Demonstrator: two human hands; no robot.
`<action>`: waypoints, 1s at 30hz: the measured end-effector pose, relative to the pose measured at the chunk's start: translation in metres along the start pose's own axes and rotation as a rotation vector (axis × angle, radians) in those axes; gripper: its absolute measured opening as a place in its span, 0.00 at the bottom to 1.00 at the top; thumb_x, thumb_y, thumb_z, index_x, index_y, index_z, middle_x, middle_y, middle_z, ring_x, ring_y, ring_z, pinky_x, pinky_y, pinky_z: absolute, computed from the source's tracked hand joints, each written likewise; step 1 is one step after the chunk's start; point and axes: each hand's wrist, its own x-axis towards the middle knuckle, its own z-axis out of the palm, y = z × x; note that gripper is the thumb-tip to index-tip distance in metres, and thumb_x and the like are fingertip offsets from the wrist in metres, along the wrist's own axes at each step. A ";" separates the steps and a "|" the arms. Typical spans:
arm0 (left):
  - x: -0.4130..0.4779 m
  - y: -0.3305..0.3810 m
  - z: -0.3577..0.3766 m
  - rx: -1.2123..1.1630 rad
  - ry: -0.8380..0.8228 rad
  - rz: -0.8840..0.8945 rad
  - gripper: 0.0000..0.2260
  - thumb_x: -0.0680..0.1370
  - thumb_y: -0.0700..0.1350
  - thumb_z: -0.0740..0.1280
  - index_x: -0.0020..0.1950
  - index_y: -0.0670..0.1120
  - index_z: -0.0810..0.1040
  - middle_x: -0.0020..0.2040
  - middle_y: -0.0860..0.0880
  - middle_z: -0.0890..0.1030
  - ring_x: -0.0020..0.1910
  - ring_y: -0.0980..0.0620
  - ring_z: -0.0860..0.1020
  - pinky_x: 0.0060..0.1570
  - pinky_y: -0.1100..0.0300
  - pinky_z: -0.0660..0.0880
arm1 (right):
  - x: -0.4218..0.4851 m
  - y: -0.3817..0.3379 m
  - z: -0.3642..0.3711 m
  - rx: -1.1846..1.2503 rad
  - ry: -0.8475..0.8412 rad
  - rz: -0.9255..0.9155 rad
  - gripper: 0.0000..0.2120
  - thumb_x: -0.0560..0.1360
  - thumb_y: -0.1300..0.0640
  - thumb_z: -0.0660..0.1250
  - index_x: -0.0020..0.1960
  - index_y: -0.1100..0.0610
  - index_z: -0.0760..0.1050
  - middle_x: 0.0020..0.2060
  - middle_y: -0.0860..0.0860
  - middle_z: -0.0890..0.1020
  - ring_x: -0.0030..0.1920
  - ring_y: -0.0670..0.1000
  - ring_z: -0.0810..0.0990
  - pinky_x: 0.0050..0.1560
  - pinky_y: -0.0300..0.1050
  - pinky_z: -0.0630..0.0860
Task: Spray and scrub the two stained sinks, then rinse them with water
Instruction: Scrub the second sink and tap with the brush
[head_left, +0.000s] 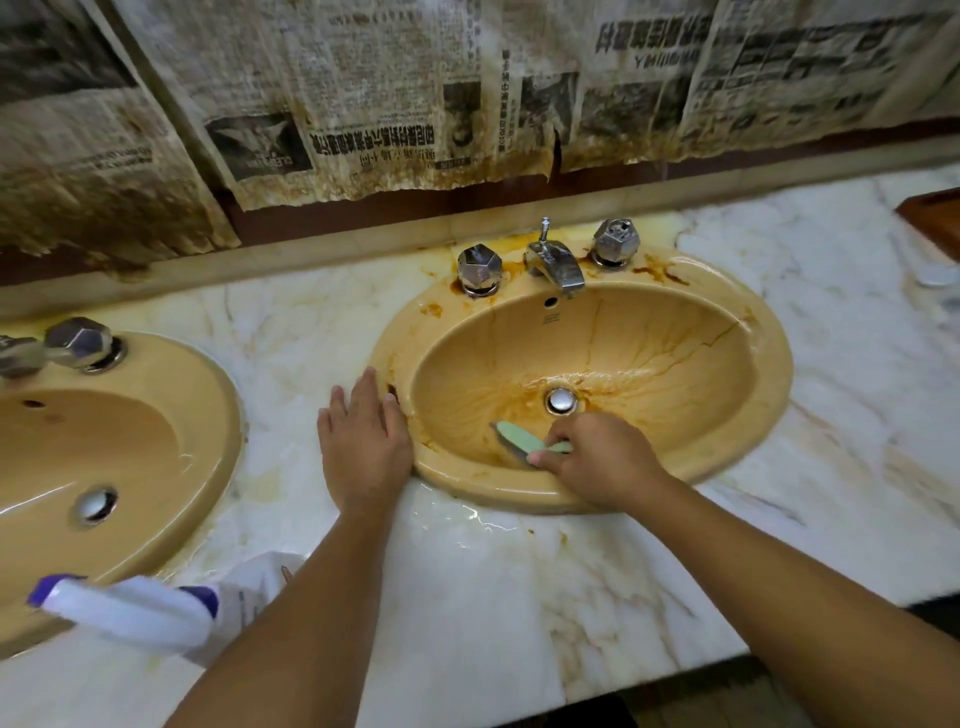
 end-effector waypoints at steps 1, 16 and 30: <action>-0.001 -0.002 0.000 -0.031 0.000 -0.020 0.23 0.85 0.53 0.53 0.81 0.51 0.64 0.79 0.46 0.68 0.81 0.47 0.56 0.81 0.48 0.48 | -0.007 -0.002 0.001 0.038 0.053 0.023 0.16 0.75 0.33 0.69 0.51 0.44 0.82 0.43 0.46 0.83 0.46 0.50 0.80 0.39 0.45 0.72; -0.112 0.086 -0.023 -0.332 -0.473 0.081 0.18 0.83 0.54 0.63 0.42 0.46 0.84 0.37 0.50 0.83 0.41 0.49 0.81 0.46 0.48 0.78 | -0.097 -0.037 0.019 0.882 0.370 0.082 0.10 0.80 0.58 0.67 0.60 0.52 0.80 0.50 0.46 0.82 0.47 0.40 0.80 0.39 0.28 0.73; -0.151 0.155 0.006 -0.830 -0.612 -0.550 0.05 0.77 0.43 0.74 0.43 0.47 0.80 0.26 0.54 0.74 0.23 0.58 0.71 0.30 0.59 0.59 | -0.130 0.048 0.016 0.906 0.379 -0.189 0.09 0.82 0.60 0.66 0.57 0.51 0.68 0.54 0.48 0.83 0.55 0.38 0.81 0.44 0.28 0.74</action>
